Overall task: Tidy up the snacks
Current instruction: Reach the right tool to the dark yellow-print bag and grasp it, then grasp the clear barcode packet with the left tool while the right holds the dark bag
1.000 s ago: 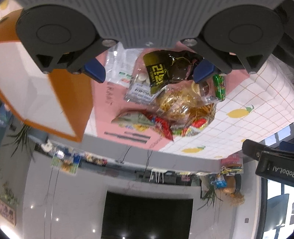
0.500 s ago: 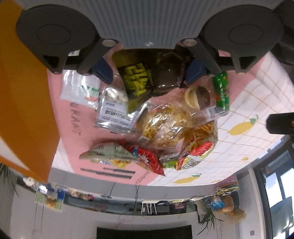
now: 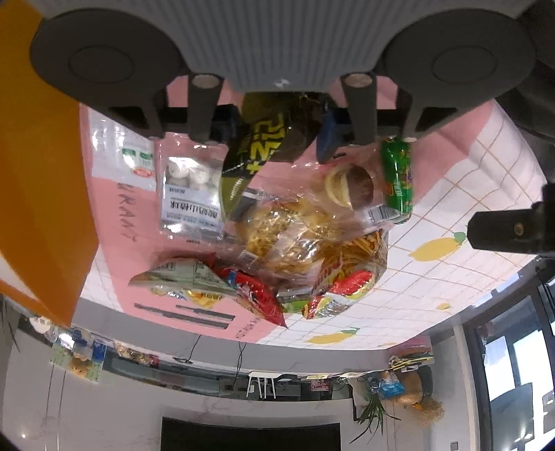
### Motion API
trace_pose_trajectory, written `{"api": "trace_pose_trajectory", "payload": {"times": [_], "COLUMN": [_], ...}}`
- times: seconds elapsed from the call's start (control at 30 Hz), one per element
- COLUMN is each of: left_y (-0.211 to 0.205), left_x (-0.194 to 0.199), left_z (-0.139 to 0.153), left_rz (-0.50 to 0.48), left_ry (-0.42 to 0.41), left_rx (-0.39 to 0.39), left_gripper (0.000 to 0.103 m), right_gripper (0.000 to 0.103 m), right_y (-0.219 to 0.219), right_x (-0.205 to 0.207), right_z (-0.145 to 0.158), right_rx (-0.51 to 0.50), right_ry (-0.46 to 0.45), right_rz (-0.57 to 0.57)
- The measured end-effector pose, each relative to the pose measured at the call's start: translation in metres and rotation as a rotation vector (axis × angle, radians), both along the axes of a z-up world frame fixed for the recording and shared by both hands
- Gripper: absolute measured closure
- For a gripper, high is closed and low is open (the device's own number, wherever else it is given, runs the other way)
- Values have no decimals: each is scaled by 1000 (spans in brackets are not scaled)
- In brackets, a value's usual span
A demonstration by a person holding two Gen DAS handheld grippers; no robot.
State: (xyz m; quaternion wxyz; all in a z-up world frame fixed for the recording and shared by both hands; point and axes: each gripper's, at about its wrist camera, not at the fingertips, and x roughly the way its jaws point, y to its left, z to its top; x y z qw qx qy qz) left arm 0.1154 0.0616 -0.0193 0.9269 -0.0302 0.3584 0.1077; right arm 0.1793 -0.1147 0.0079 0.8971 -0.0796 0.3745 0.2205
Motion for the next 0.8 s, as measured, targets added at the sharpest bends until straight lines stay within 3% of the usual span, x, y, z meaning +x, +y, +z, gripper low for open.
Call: {"api": "trace_pose_trajectory", "payload": {"times": [0.17,0.37,0.53,0.7,0.8], "left_y": [2,-5,-8,-13,-15], "left_x": [-1,0,16,45,63], "left_z": [-1,0,-3,-9,-22], "left_rz": [3,-39,-210,-265,-286], "left_ry": [1,-11,23,47,116], "left_rx": [-6,10,-31,-24,-70], "left_gripper": [0,0,0,0,13], "right_gripper": [63,64,64,64,64], "right_y": [-6,-28,-50,-66,-65], "right_x": [-1,-6,-7,-4,-7], "right_z": [3,21,41,54,57], "right_rx": [31,137,193,213,210], "right_ry": [-3,-7,-52,-64,-71], "right_rz": [-23,-73,-124,-138,-117]}}
